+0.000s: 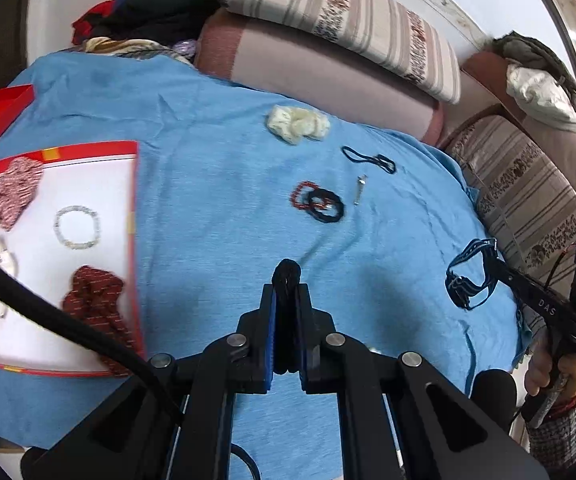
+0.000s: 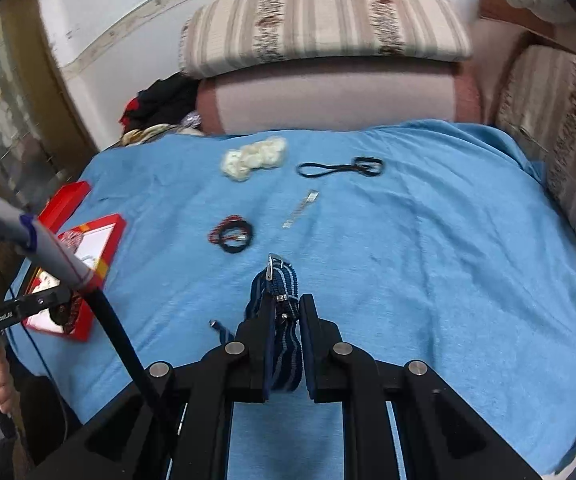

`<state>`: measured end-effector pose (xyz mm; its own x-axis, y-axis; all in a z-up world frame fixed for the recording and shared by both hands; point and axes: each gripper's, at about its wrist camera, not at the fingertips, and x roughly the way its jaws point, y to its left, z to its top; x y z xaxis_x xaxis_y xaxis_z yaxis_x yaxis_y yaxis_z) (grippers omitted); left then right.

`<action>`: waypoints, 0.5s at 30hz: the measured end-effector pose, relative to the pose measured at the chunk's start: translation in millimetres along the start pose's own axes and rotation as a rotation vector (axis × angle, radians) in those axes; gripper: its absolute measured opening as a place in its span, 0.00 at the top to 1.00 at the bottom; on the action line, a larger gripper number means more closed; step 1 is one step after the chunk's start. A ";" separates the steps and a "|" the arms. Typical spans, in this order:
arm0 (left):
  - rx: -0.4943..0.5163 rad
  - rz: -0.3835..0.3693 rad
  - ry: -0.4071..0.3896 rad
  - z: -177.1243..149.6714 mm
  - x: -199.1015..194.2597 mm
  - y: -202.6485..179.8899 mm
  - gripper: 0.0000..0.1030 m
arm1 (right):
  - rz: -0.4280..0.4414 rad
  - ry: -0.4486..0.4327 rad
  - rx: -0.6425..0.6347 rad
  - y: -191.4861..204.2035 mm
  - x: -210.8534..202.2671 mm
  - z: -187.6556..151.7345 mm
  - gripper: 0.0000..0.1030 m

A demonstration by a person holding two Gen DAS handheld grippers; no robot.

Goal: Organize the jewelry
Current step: 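Carry the blue strap and black hair tie into the tray and release both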

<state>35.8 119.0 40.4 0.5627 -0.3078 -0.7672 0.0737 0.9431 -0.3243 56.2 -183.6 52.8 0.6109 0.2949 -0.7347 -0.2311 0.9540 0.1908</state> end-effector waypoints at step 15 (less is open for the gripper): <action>-0.258 0.195 -0.055 -21.9 -53.1 161.0 0.92 | 0.253 0.053 -0.180 152.1 55.2 43.5 0.88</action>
<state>-0.2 284.4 16.8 0.5895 -0.1106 -0.8001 -0.2471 0.9184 -0.3090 87.6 -19.9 69.6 0.4771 0.5142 -0.7127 -0.5043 0.8244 0.2572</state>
